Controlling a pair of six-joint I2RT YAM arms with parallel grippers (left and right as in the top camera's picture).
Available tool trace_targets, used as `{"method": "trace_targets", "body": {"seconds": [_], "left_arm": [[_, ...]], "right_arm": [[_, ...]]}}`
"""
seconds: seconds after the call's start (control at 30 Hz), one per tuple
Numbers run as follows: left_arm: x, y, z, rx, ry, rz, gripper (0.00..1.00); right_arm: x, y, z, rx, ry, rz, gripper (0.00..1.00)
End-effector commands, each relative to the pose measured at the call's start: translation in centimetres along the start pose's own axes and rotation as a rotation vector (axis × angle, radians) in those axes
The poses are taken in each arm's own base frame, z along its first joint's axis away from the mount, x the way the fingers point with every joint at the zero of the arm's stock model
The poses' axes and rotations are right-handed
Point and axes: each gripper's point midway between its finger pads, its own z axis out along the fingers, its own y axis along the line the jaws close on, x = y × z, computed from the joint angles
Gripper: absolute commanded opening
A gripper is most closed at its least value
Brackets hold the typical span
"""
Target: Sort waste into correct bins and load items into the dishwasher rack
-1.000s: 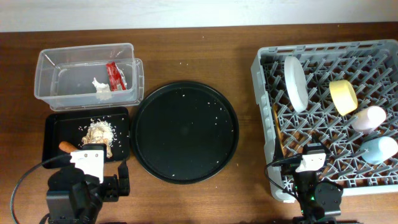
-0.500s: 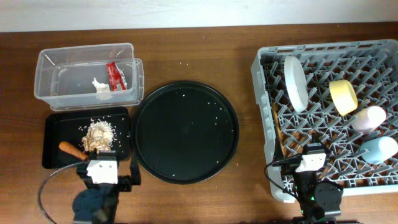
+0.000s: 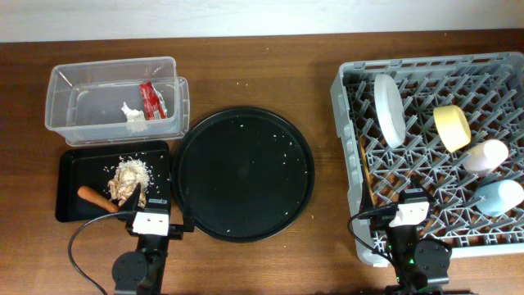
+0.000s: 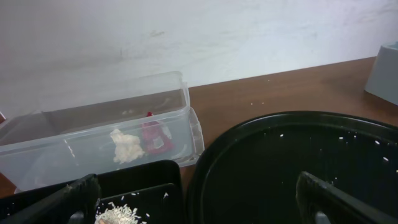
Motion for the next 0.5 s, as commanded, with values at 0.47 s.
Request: {"method": "trace_targets", "body": {"seconds": [0.47], "left_arm": [[0.33,-0.33,0.06,0.017,0.006,0.016,0.99]], "right_arm": [[0.28,-0.01,0.00,0.003,0.006,-0.007,0.98]]}}
